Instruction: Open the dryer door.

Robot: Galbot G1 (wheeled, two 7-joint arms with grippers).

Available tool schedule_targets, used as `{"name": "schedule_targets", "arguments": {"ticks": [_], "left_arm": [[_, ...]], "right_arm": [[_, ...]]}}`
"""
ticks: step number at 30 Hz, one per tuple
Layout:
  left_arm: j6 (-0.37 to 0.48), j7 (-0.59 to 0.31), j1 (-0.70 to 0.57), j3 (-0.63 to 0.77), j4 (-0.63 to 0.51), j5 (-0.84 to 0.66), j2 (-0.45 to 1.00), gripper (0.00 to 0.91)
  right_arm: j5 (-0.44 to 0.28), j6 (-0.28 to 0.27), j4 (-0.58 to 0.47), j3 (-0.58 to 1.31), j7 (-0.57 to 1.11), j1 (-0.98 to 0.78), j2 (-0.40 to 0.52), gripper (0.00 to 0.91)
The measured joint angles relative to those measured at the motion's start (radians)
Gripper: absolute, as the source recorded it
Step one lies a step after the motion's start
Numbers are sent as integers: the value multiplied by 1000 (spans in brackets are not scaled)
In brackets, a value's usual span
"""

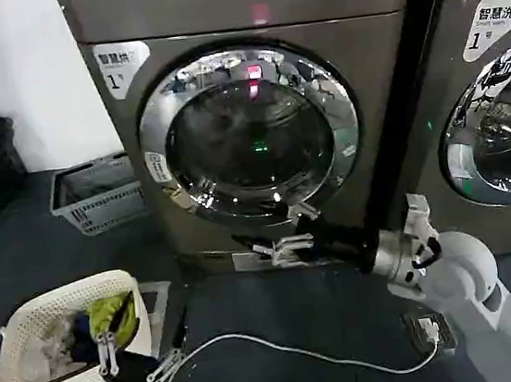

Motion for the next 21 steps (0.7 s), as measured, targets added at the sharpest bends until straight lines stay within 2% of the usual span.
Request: {"name": "schedule_targets", "arguments": {"ticks": [4, 8, 11, 14, 17, 21], "left_arm": [[12, -5, 6, -5, -14, -8, -1, 907], [20, -5, 11, -7, -34, -17, -4, 907], [22, -5, 18, -10, -45, -19, -6, 907], [23, -5, 26, -22, -57, -27, -8, 907], [24, -4, 30, -35, -61, -37, -8, 907], [24, -4, 35, -50, -63, -40, -9, 907]], "right_arm": [[-116, 82, -41, -7, -31, 18, 0, 907], [-212, 137, -106, -25, -72, 42, 8, 907], [-284, 220, -170, -55, -97, 68, 21, 907], [-316, 299, -254, -96, -109, 102, 42, 907], [-336, 344, -345, -141, -107, 146, 69, 907], [-338, 353, -445, -195, -76, 208, 103, 907]]}}
